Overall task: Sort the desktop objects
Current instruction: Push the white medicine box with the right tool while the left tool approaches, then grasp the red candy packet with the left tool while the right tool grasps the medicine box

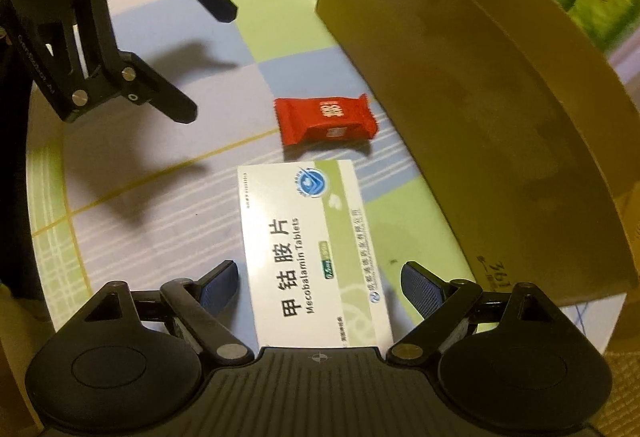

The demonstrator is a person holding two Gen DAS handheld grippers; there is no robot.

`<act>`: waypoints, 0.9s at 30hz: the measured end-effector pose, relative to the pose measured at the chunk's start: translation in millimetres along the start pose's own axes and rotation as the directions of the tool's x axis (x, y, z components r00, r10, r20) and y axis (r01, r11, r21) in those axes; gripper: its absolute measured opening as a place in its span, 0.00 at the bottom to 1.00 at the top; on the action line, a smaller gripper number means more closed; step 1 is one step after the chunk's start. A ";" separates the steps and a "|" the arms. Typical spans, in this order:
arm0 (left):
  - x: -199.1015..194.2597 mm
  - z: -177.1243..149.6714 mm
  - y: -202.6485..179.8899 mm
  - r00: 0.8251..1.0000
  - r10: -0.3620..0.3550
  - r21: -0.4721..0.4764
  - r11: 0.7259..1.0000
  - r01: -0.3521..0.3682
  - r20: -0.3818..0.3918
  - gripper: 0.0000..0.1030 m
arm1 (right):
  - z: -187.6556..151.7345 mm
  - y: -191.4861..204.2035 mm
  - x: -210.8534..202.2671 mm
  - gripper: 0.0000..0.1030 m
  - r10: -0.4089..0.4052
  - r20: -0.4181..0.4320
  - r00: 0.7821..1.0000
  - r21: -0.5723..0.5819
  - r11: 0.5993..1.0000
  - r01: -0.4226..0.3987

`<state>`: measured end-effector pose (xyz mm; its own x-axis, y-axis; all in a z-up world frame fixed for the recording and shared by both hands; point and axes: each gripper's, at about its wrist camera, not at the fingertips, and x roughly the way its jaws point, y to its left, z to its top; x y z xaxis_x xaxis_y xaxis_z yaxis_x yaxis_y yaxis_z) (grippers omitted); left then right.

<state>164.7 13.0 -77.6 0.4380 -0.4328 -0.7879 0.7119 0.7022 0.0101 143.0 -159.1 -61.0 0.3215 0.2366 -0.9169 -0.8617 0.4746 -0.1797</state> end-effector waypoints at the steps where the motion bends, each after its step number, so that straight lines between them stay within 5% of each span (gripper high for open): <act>1: 0.5 0.0 0.7 1.000 -0.001 -0.001 1.000 0.001 -0.001 0.84 | 0.9 0.0 1.9 0.79 0.010 -0.009 1.000 0.008 1.000 -0.010; 2: 1.3 0.0 1.4 1.000 -0.002 -0.001 1.000 0.002 -0.002 0.84 | 1.7 -0.5 3.7 0.71 0.016 -0.020 1.000 0.028 0.999 -0.016; 8: 6.0 4.7 1.5 1.000 -0.006 0.033 0.999 0.006 -0.018 0.84 | -2.8 -9.6 -1.7 0.69 0.020 -0.017 1.000 0.194 0.981 -0.016; 19: 46.7 35.9 -15.7 0.998 -0.014 0.054 0.998 0.017 -0.064 0.83 | -40.6 -26.4 -19.1 0.69 -0.059 -0.040 0.997 0.518 0.853 0.071; 27: 76.5 56.1 -17.3 0.997 0.007 -0.033 0.999 -0.009 -0.077 0.59 | -48.6 -22.8 -22.8 0.69 -0.067 -0.015 0.998 0.528 0.847 0.065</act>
<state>216.7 -63.9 -103.5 0.3989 -0.3832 -0.8331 0.6896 0.7242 -0.0029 136.3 -216.5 -53.4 0.3723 0.1913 -0.9082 -0.5019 0.8646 -0.0236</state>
